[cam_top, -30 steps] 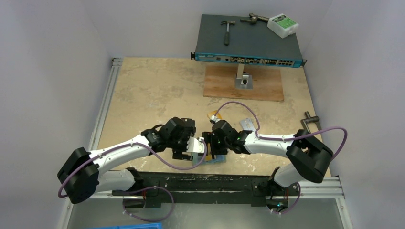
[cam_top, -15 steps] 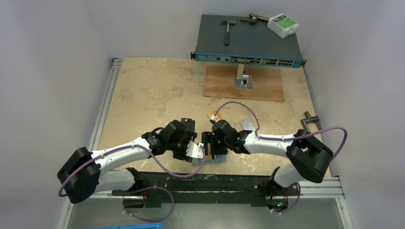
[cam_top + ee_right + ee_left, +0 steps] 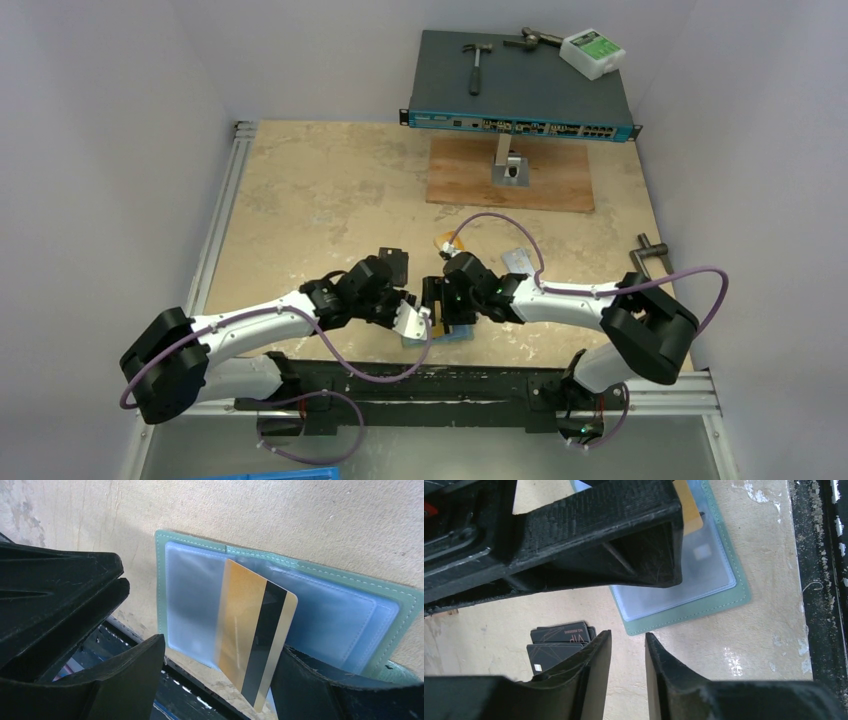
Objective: Put the credit cards into the card holder
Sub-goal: Insert the credit card into the card holder.
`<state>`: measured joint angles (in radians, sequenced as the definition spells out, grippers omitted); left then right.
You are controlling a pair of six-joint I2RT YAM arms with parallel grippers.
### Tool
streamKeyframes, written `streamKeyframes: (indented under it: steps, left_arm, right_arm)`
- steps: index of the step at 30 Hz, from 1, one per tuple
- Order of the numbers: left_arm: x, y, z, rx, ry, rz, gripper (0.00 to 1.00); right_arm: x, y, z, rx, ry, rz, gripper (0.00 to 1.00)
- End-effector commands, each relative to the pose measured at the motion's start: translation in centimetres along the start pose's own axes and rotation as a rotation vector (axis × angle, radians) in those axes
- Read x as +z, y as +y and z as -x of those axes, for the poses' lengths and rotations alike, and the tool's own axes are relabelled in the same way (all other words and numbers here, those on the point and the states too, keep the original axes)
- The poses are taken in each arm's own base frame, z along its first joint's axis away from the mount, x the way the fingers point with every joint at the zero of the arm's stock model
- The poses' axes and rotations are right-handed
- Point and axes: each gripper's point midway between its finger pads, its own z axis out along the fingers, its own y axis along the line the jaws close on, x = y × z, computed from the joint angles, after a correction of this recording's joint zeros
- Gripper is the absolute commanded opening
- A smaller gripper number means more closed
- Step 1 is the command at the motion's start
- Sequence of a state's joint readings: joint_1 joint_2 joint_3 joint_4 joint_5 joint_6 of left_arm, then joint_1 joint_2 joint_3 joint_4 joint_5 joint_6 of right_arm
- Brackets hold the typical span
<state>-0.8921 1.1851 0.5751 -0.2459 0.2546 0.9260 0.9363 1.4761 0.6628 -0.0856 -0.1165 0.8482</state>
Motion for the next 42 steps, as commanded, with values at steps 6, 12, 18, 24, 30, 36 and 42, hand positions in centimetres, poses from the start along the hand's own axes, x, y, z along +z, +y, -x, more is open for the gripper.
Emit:
streamKeyframes:
  steps: [6,12,18,24,30,36,42]
  left_arm:
    - [0.0,0.9,0.2,0.028,-0.009,0.057,0.11]
    - [-0.1,1.5,-0.3,0.024,0.020,0.096,0.06]
    - [-1.2,4.1,-1.8,0.024,0.143,0.201,0.11]
    - [-4.4,6.5,-3.2,-0.026,0.281,0.289,0.36]
    - [-6.0,7.3,-1.5,-0.193,0.186,0.256,0.39]
    - [-4.2,6.0,-0.7,-0.208,0.116,0.196,0.38]
    - [-4.3,6.2,0.5,-0.219,0.060,0.189,0.37]
  right_arm:
    - [-2.0,-6.9,-4.0,-0.005,0.119,-0.272,0.73]
    - [-2.2,-5.8,-3.6,-0.001,0.110,-0.226,0.73]
    - [-0.9,-5.9,-4.0,-0.004,0.126,-0.216,0.73]
    - [0.5,-6.0,-4.3,-0.006,0.157,-0.210,0.73]
    - [1.2,-6.1,-4.3,0.003,0.151,-0.216,0.72]
    - [0.9,-5.9,-4.3,-0.005,0.164,-0.208,0.72]
    - [0.5,-5.7,-4.3,-0.006,0.157,-0.203,0.73]
